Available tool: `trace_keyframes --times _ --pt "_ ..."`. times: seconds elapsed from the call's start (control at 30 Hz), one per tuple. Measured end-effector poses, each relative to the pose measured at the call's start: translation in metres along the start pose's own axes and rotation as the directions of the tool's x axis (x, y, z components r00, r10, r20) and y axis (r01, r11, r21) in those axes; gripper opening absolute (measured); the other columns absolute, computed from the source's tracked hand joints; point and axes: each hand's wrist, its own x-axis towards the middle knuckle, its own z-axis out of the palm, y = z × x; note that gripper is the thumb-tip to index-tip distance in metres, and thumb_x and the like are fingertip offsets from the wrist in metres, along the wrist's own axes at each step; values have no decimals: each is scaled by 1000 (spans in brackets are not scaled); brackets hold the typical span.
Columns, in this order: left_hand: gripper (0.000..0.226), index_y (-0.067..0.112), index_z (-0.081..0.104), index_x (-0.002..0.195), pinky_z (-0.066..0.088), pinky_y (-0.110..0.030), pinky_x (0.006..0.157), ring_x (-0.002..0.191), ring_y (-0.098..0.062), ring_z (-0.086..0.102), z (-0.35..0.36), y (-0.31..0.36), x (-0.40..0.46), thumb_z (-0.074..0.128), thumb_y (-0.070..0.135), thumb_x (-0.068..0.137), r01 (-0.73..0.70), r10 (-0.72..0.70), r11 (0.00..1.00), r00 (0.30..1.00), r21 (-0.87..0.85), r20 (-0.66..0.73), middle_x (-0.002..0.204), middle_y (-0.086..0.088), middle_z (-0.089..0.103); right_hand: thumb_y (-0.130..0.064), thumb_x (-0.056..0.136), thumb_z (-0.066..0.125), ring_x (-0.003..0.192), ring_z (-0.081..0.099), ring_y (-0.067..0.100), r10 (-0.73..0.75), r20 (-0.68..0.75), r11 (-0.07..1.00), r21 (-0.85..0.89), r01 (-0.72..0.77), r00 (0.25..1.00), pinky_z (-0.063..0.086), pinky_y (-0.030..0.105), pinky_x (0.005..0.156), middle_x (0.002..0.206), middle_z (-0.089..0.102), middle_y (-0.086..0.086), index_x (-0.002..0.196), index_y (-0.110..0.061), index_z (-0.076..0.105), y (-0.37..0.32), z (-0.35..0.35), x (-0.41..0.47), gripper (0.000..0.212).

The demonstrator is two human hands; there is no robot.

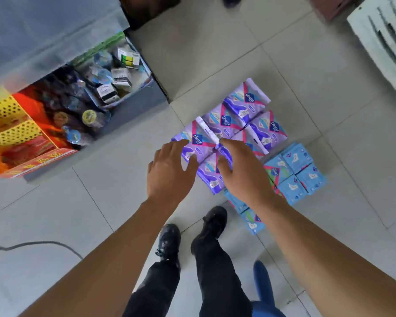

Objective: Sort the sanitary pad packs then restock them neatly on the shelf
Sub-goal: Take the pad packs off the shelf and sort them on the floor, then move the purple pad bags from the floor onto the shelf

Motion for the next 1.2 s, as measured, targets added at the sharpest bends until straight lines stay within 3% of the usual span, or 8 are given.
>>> trace_keyframes --times 0.2,0.37,0.5,0.6,0.87,1.07,1.2 --pt "44 26 51 135 42 -36 98 123 -18 50 -19 -11 14 57 37 93 69 -69 998 998 -15 -12 136 4 54 -25 95 54 115 55 30 -38 42 999 31 37 998 47 47 94 127 59 9 137 -13 49 -11 14 30 44" --pt "48 27 47 139 38 -26 90 125 -14 47 -15 -10 40 57 38 93 65 -65 998 995 -6 70 139 5 50 -24 93 56 113 56 30 36 -3 992 121 -35 999 49 46 92 125 58 10 133 -10 51 -10 22 40 43" --pt "46 30 47 138 33 -22 89 123 -14 47 -12 -14 64 58 35 93 41 -41 999 989 0 143 137 6 50 -22 94 58 119 53 24 127 -26 977 174 -120 992 41 29 95 128 57 8 135 -10 50 -11 32 44 44" --pt "47 29 46 139 31 -19 88 123 -13 47 -11 -30 97 58 35 94 -17 13 1000 974 19 226 138 5 50 -22 94 57 118 51 22 243 -37 951 206 -230 969 32 17 89 128 57 6 136 -10 49 -15 49 57 44" --pt "48 29 45 138 36 -20 85 121 -11 49 42 -102 184 57 41 94 -159 124 986 907 54 403 138 5 51 -25 95 56 123 52 24 509 -81 830 309 -464 857 44 41 99 137 51 5 137 -12 46 9 140 108 45" --pt "52 26 41 142 39 -21 84 123 -12 49 102 -142 213 57 41 94 -194 146 979 884 64 444 141 2 49 -28 94 58 129 46 24 600 -69 765 342 -546 797 37 33 102 140 51 7 138 -10 45 56 209 123 49" --pt "54 22 41 142 39 -19 80 124 -13 48 161 -177 237 58 38 94 -177 144 984 887 36 439 141 -3 48 -31 93 59 126 50 26 648 -43 714 382 -587 760 41 38 104 138 52 9 138 -11 45 103 272 138 51"
